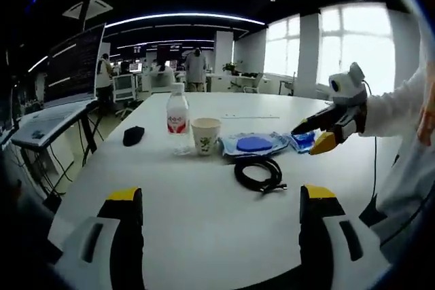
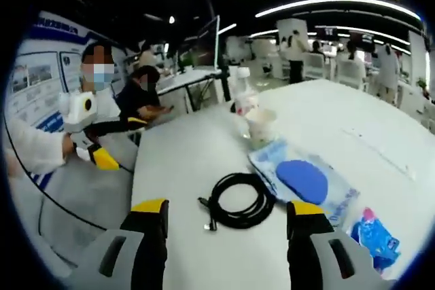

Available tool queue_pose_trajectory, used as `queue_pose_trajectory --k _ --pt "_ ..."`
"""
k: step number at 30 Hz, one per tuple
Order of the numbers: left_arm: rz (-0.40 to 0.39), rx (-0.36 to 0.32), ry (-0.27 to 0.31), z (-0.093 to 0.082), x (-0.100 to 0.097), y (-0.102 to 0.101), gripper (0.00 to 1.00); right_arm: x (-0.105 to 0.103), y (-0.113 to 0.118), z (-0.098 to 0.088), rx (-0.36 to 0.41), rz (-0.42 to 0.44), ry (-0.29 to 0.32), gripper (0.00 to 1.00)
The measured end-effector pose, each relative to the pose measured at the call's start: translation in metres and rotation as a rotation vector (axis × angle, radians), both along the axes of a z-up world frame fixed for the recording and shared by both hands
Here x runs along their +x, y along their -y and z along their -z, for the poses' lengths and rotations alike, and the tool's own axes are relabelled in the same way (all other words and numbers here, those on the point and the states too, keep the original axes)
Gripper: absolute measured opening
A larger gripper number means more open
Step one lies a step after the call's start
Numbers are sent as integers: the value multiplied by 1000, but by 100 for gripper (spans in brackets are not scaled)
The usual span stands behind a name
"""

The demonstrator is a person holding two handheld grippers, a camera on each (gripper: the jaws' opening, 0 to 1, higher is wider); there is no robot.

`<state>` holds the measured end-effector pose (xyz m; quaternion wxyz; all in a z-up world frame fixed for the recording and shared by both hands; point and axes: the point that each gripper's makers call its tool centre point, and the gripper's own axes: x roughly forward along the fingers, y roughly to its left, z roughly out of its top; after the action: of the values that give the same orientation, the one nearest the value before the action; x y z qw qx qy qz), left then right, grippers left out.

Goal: Arrange the tabletop items into an orderly group along one side of the table until the central work area is clear of visible clutter.

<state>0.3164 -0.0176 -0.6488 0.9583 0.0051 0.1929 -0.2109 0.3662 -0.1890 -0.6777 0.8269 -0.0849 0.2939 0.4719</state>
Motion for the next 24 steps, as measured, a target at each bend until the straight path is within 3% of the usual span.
queue_pose_trajectory --k 8,11,14,19,24 --pt "-6 31 0 2 -1 -1 95 1 -37 19 -83 -116 -1 64" --pt "-1 44 -6 5 -1 -2 92 4 -42 34 -200 -196 73 53" --pt "-2 43 -2 3 -1 -2 91 -1 -51 50 -239 -260 61 48" --pt "-1 53 -4 6 -1 -3 90 4 -51 66 -284 -242 33 42" --pt "-7 53 3 4 0 -6 89 4 -56 67 -282 -246 6 37"
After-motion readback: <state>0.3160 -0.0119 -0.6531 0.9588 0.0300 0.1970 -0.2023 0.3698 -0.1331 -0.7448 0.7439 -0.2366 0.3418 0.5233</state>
